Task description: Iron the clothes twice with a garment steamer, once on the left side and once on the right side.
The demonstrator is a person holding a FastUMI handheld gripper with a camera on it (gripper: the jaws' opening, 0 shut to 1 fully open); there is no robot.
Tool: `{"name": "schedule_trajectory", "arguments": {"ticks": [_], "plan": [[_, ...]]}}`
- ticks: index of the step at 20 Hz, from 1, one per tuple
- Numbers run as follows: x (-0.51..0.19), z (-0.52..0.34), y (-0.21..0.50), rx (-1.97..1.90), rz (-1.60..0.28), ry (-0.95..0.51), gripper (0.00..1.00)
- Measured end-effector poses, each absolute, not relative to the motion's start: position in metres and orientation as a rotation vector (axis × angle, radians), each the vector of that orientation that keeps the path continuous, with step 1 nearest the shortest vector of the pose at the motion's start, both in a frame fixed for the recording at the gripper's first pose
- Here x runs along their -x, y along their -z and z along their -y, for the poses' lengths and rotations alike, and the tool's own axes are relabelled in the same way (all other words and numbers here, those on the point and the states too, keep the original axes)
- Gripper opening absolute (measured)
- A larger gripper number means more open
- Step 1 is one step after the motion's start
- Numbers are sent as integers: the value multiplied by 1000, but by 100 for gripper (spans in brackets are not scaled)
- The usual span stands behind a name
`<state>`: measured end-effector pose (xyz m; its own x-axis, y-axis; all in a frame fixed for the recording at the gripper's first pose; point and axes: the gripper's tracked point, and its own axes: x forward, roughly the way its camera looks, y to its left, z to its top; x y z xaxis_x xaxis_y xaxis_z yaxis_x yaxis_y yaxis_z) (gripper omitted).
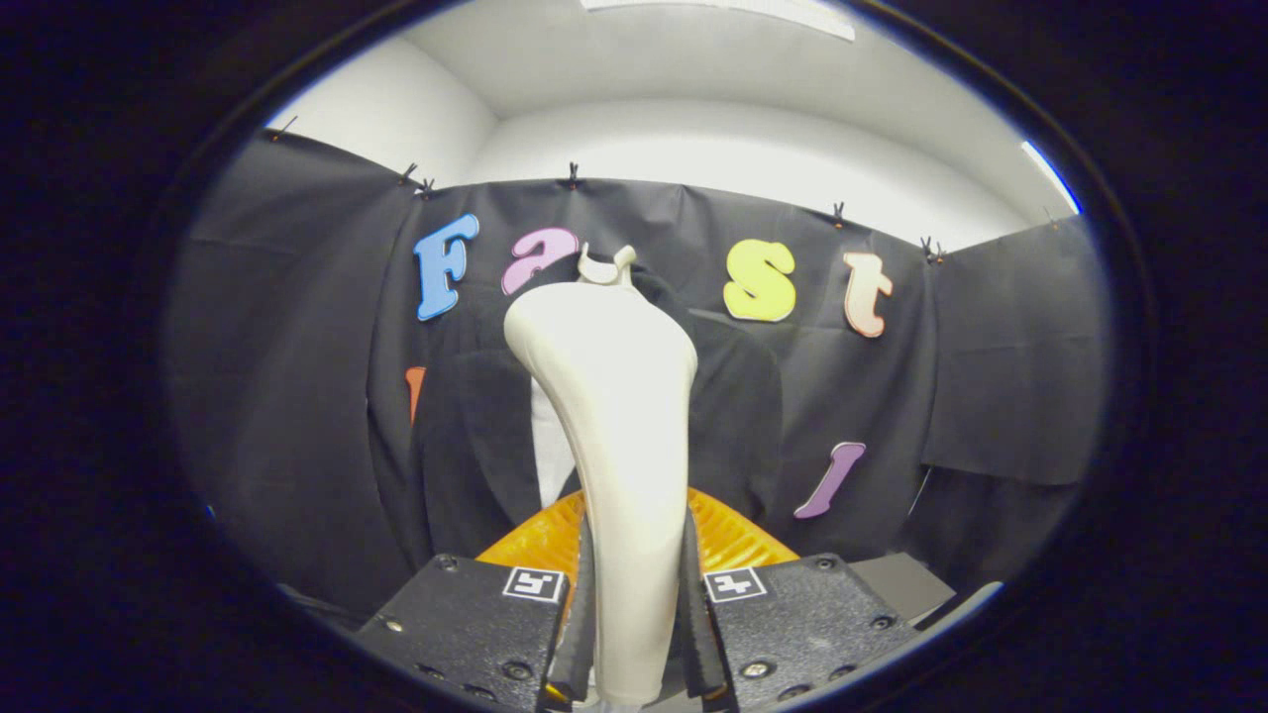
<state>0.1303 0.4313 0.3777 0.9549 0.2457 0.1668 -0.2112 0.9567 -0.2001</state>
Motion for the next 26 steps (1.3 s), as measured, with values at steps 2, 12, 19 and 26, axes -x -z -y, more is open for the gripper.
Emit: {"name": "schedule_trajectory", "arguments": {"ticks": [2, 12, 19, 26], "plan": [[-133, -457, -393, 191, 206, -229, 38], [-171, -557, -390, 288, 149, -124, 38], [-205, -583, -364, 360, 107, -43, 38], [-207, -585, -324, 438, 109, -10, 38]]}}
